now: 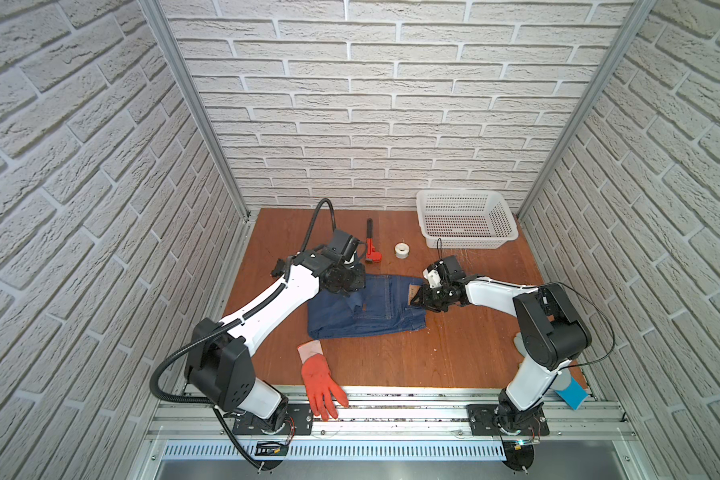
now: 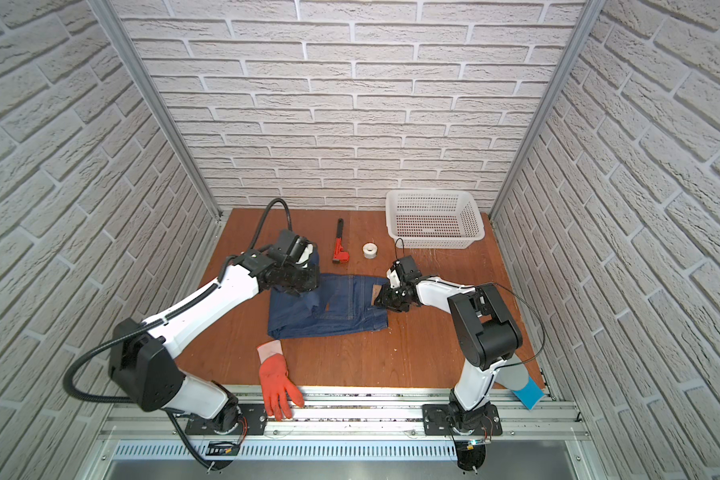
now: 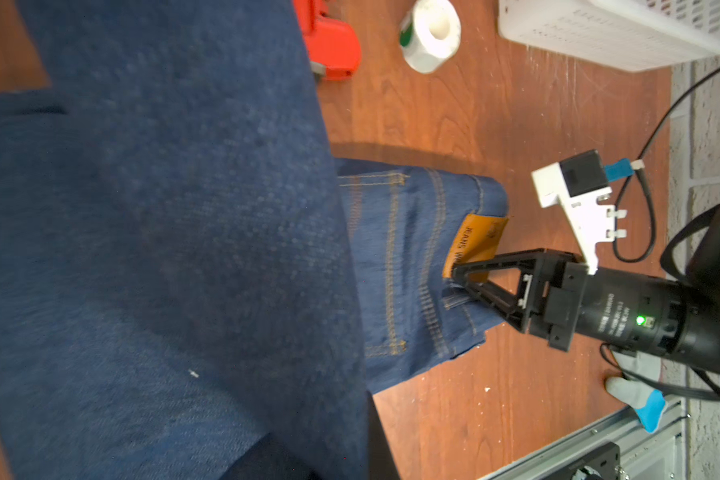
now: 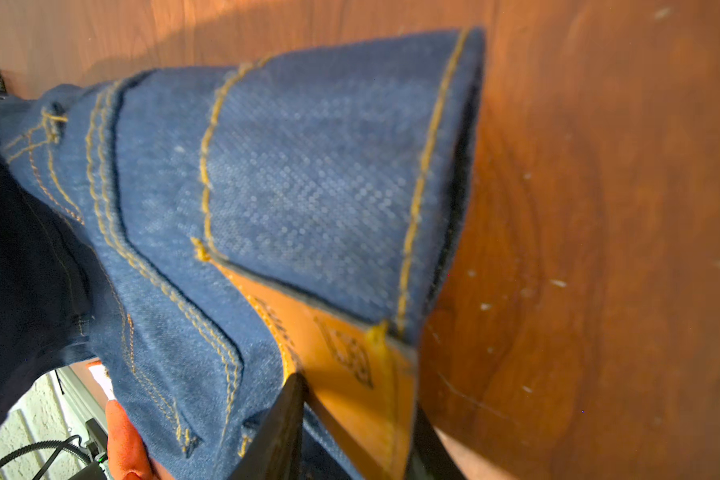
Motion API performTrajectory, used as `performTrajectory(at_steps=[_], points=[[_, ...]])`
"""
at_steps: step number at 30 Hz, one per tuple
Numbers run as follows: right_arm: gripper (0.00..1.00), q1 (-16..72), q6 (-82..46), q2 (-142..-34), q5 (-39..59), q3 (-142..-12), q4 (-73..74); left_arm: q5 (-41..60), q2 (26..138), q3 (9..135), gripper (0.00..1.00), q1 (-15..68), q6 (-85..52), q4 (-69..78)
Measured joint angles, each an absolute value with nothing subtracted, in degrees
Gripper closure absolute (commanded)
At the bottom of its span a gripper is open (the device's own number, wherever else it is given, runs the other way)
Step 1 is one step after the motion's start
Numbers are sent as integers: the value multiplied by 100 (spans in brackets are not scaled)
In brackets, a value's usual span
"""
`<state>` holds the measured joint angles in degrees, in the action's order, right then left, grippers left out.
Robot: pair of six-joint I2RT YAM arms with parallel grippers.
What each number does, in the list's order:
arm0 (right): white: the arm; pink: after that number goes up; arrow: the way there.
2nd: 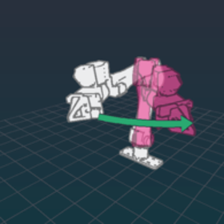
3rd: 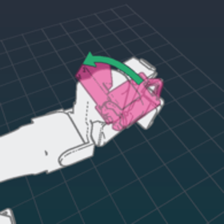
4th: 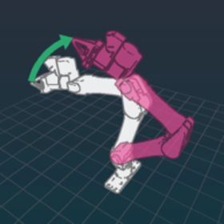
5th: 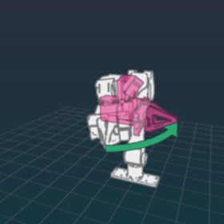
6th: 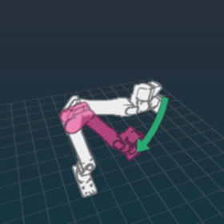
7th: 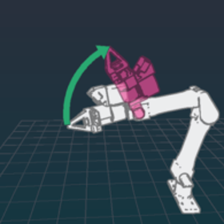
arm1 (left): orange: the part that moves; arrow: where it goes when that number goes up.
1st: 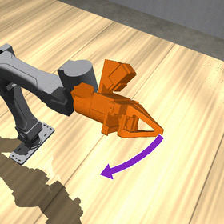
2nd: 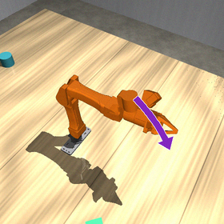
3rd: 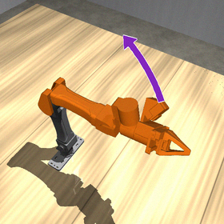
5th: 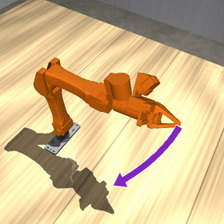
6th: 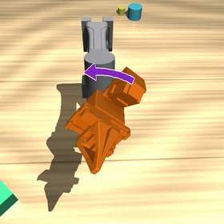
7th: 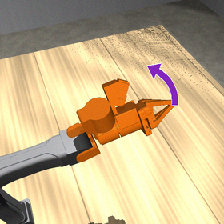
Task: Fold and stack the trousers
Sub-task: 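Fold the leg end with the left gripper over onto the waistband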
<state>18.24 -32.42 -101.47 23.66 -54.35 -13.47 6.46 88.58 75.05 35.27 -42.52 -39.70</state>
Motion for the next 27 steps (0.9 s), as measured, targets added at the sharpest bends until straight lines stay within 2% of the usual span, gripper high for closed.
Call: performTrajectory(at_steps=[11,27], points=[[66,1914,-3234,-10180,2408,-5461,-1352,624,10495,8611,100,4311,-4466,-3594],[63,1914,-3225,-10191,2410,-5498,-1400,738,11019,9428,100,4783,-4486,-3968]])
